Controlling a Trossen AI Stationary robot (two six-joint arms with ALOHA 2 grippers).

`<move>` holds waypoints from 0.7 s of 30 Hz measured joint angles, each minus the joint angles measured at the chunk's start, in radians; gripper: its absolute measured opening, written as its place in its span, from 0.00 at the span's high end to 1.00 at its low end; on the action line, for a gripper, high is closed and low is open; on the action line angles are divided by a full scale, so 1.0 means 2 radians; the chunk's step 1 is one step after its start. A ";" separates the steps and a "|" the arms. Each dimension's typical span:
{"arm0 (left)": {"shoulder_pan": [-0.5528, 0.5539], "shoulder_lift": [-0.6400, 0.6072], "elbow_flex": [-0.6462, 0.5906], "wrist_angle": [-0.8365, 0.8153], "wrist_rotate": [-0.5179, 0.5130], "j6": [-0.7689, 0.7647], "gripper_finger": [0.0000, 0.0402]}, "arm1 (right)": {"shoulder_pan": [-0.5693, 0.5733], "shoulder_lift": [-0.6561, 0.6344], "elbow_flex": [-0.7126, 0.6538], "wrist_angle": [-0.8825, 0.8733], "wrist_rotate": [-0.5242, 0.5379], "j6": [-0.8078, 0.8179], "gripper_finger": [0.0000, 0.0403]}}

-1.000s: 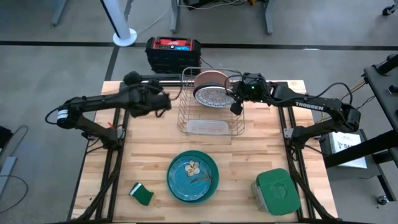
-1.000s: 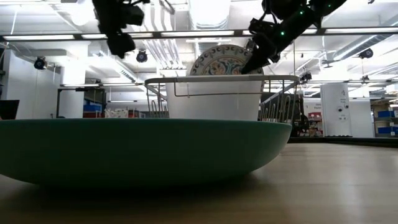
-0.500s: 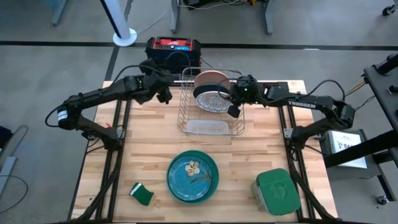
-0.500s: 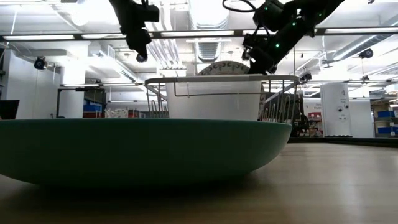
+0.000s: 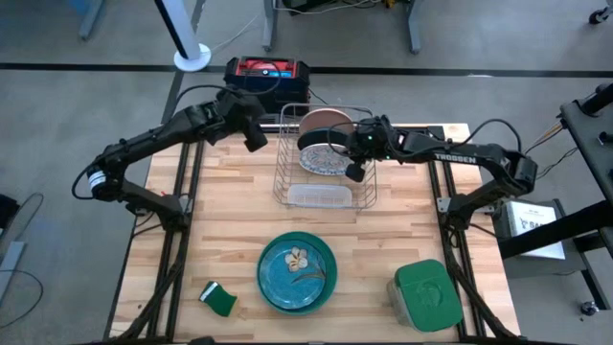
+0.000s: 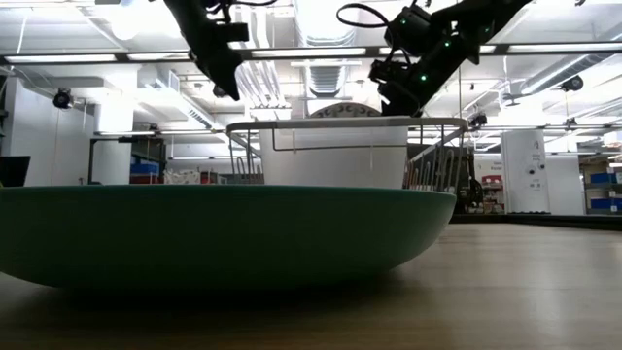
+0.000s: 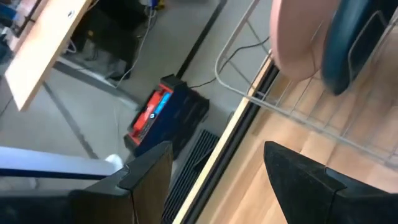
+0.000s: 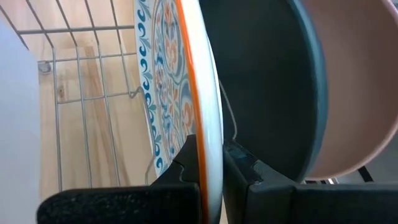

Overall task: Sort dishes
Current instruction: Put the white patterned plate in the dishwasher rack

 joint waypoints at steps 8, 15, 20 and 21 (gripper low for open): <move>0.003 0.000 -0.003 0.011 0.001 0.008 0.40 | 0.000 0.039 0.024 -0.002 -0.002 -0.013 0.97; 0.003 0.000 -0.018 0.011 0.002 0.009 0.40 | 0.000 0.052 0.037 -0.009 -0.003 -0.012 0.95; 0.003 0.000 -0.032 0.014 0.002 0.009 0.40 | 0.000 0.048 0.037 -0.016 -0.001 -0.009 0.86; 0.003 0.000 -0.034 0.014 0.002 0.009 0.40 | 0.000 0.046 0.037 -0.016 0.002 -0.009 0.85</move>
